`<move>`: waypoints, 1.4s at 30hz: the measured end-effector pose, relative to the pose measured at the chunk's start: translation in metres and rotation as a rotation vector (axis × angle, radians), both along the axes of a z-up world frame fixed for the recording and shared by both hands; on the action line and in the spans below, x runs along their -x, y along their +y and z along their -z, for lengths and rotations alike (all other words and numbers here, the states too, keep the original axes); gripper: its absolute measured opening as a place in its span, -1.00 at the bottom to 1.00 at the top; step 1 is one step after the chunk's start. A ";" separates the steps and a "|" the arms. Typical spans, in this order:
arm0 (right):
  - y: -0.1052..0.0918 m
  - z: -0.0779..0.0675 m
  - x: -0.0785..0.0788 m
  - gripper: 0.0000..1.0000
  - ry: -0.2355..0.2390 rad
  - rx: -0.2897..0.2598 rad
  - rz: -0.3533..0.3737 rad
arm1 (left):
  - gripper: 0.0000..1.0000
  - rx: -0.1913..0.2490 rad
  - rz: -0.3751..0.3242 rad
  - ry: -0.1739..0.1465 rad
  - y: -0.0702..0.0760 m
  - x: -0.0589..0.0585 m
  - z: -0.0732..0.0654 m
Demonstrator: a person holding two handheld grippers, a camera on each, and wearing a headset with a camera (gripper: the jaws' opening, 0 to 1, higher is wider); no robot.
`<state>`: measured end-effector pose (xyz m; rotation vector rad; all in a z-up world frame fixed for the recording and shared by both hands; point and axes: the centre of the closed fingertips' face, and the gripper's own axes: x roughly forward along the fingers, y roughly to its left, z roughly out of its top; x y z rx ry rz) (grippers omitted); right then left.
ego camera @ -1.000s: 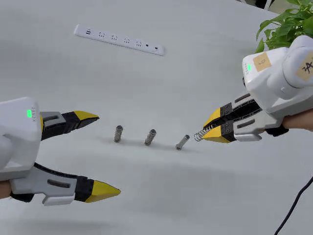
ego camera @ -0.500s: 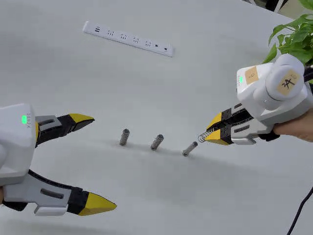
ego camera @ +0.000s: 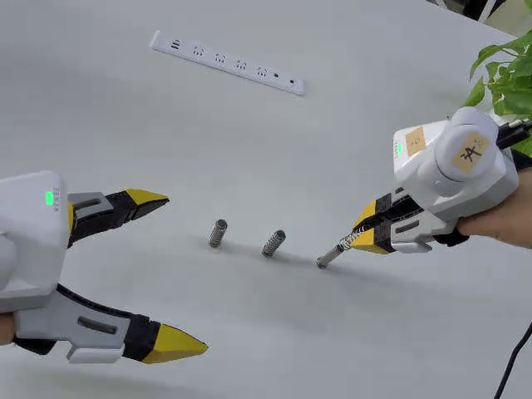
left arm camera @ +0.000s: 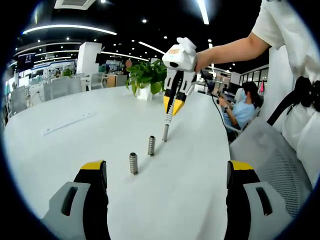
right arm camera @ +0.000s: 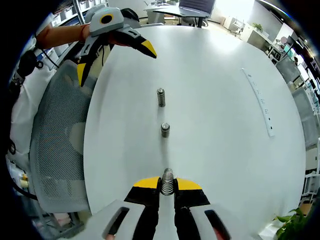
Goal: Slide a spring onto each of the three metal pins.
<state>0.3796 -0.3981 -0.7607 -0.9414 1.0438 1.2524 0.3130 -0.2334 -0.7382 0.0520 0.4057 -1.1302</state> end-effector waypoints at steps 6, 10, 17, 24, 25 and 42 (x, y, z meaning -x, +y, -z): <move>0.001 0.001 0.001 -0.88 0.006 0.005 -0.003 | 0.98 0.008 -0.004 0.002 0.000 0.000 0.000; 0.001 0.003 0.000 -0.88 0.013 0.010 -0.006 | 0.98 0.014 -0.009 0.005 0.001 0.000 0.000; 0.001 0.006 0.001 -0.88 0.019 0.020 -0.010 | 0.98 0.020 -0.009 0.009 0.000 0.001 0.000; 0.003 0.007 0.003 -0.88 0.023 0.025 -0.016 | 0.96 0.026 -0.006 0.011 -0.001 0.001 0.000; 0.003 0.008 0.003 -0.88 0.023 0.027 -0.016 | 0.96 0.027 -0.006 0.012 -0.001 0.001 -0.001; -0.001 0.027 -0.001 -0.87 0.044 0.032 -0.018 | 0.96 0.025 -0.006 0.021 0.001 0.002 0.003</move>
